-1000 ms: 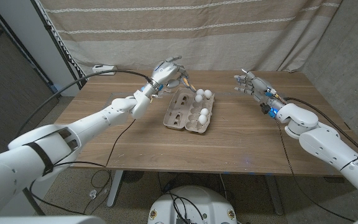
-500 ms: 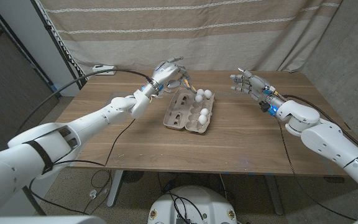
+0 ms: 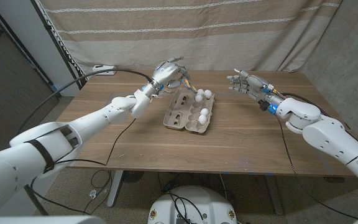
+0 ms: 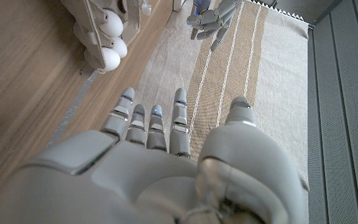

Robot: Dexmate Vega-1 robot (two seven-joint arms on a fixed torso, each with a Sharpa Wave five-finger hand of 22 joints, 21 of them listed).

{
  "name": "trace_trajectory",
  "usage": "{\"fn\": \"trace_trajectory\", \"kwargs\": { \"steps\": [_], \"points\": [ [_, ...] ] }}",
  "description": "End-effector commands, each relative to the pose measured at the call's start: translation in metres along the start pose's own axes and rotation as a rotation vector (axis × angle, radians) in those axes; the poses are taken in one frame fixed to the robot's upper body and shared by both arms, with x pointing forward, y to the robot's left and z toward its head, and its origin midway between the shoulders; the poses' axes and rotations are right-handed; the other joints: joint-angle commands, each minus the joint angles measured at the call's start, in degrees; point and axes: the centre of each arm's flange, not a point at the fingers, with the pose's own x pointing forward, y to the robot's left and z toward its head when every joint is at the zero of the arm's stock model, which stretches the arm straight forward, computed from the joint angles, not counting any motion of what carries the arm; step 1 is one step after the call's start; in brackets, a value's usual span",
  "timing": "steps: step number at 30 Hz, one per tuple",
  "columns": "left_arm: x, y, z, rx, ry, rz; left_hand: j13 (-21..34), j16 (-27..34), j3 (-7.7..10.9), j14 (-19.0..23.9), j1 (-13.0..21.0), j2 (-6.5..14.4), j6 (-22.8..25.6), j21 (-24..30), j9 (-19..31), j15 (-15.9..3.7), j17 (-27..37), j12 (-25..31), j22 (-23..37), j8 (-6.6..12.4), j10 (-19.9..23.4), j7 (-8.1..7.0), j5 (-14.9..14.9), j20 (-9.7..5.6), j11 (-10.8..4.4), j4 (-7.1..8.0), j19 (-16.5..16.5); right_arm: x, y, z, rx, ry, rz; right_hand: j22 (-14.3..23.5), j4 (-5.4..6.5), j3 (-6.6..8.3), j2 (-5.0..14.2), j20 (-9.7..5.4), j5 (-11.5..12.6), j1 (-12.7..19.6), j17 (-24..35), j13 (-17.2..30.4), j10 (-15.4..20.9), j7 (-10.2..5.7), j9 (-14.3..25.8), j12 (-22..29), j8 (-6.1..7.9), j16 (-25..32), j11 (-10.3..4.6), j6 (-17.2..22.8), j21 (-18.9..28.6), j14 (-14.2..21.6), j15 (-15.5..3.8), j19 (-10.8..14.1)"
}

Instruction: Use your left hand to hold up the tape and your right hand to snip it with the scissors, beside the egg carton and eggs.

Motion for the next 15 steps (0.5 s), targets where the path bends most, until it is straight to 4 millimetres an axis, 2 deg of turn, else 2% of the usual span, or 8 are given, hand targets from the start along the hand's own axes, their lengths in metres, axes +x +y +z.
{"fn": "trace_trajectory", "kwargs": {
  "steps": [1, 2, 3, 6, 7, 9, 15],
  "points": [
    [0.0021, -0.0028, -0.0002, -0.011, 0.002, 0.011, 0.24, 0.07, 0.36, 0.76, 0.43, 0.39, 1.73, -0.06, 0.04, -8.87, 0.02, 0.48, 0.21, -0.47, 14.84, 1.30, 0.17, -5.13, -0.05, 0.63, 0.23, 0.0022, 0.0044, 0.0015, 0.017, 0.047, 0.050, 0.33, 1.04, 5.29, -0.53, 0.06, -6.52, 1.45, 0.25, 0.07, -1.67, 2.42, 0.78, -0.73, -1.64, 0.01, 0.46, 1.64, -0.37, -3.52, 0.08, -2.75],
    [0.0024, -0.0032, -0.0002, -0.014, 0.004, 0.012, 0.28, 0.08, 0.37, 0.79, 0.44, 0.41, 1.61, -0.06, 0.04, -8.86, 0.03, 0.49, 0.22, -0.61, 14.83, 1.35, 0.17, -5.04, -0.05, 0.64, 0.20, 0.0025, 0.0047, 0.0015, 0.022, 0.052, 0.056, 0.36, 0.98, 8.12, -1.07, 0.05, -7.62, 0.92, 0.26, 0.07, -2.25, 2.34, 0.96, -0.49, -2.68, 0.25, 0.33, 2.03, -0.16, -4.15, 0.16, -3.32],
    [0.0027, -0.0036, -0.0002, -0.015, 0.003, 0.013, 0.28, 0.08, 0.36, 0.81, 0.43, 0.39, 1.63, -0.06, 0.04, -8.86, 0.03, 0.48, 0.22, -0.71, 14.85, 1.32, 0.17, -5.11, -0.05, 0.64, 0.22, 0.0027, 0.0052, 0.0019, 0.022, 0.055, 0.056, 0.34, 0.92, 8.81, -1.21, 0.05, -7.68, 0.63, 0.26, 0.07, -2.68, 2.48, 1.04, -0.59, -2.80, 0.16, 0.42, 2.15, -0.18, -4.51, 0.11, -3.44],
    [0.0035, -0.0045, -0.0004, -0.022, -0.005, 0.012, 0.27, 0.07, 0.36, 0.84, 0.44, 0.41, 1.65, -0.04, 0.04, -8.86, 0.03, 0.40, 0.23, -0.96, 14.74, 1.24, 0.17, -5.13, -0.07, 0.66, 0.25, 0.0033, 0.0074, 0.0054, 0.013, 0.071, 0.061, 0.43, 0.41, 10.97, -1.63, 0.08, -7.84, -0.08, 0.30, 0.08, -3.82, 2.51, 1.25, -0.58, -2.76, 0.22, 0.43, 2.25, -0.30, -6.05, 0.12, -6.26],
    [0.0035, -0.0048, -0.0004, -0.024, -0.007, 0.012, 0.36, 0.06, 0.37, 0.86, 0.42, 0.42, 1.54, -0.04, 0.05, -8.86, 0.03, 0.45, 0.23, -1.12, 14.76, 1.20, 0.17, -5.08, -0.07, 0.68, 0.24, 0.0035, 0.0080, 0.0061, 0.015, 0.076, 0.063, 0.48, 0.25, 11.77, -1.76, 0.06, -7.87, -0.29, 0.31, 0.06, -3.87, 2.48, 1.33, -0.54, -2.65, 0.26, 0.45, 2.35, -0.29, -6.37, 0.11, -8.49],
    [0.0037, -0.0055, -0.0002, -0.024, -0.009, 0.011, 0.18, 0.06, 0.35, 0.87, 0.39, 0.40, 1.67, -0.07, 0.06, -8.86, 0.03, 0.25, 0.24, -1.25, 14.66, 1.08, 0.16, -4.96, -0.05, 0.69, 0.16, 0.0041, 0.0088, 0.0067, 0.012, 0.079, 0.071, 0.50, -0.02, 12.62, -1.99, 0.06, -7.97, -0.21, 0.31, 0.06, -4.03, 2.46, 1.30, -0.55, -2.54, 0.26, 0.43, 2.54, -0.12, -6.62, 0.11, -9.39],
    [0.0048, -0.0068, 0.0002, -0.030, -0.009, 0.011, 0.29, 0.02, 0.35, 0.88, 0.33, 0.35, 1.80, -0.04, 0.07, -8.85, 0.01, 0.32, 0.24, -1.57, 14.83, 1.06, 0.18, -5.10, -0.08, 0.69, 0.24, 0.0062, 0.0104, 0.0078, 0.017, 0.087, 0.097, 0.52, -0.18, 13.70, -2.34, 0.06, -8.02, -0.09, 0.31, 0.06, -5.10, 2.49, 1.25, -0.67, -2.67, 0.25, 0.48, 1.62, -0.08, -7.28, 0.09, -10.41]
  ]
}}
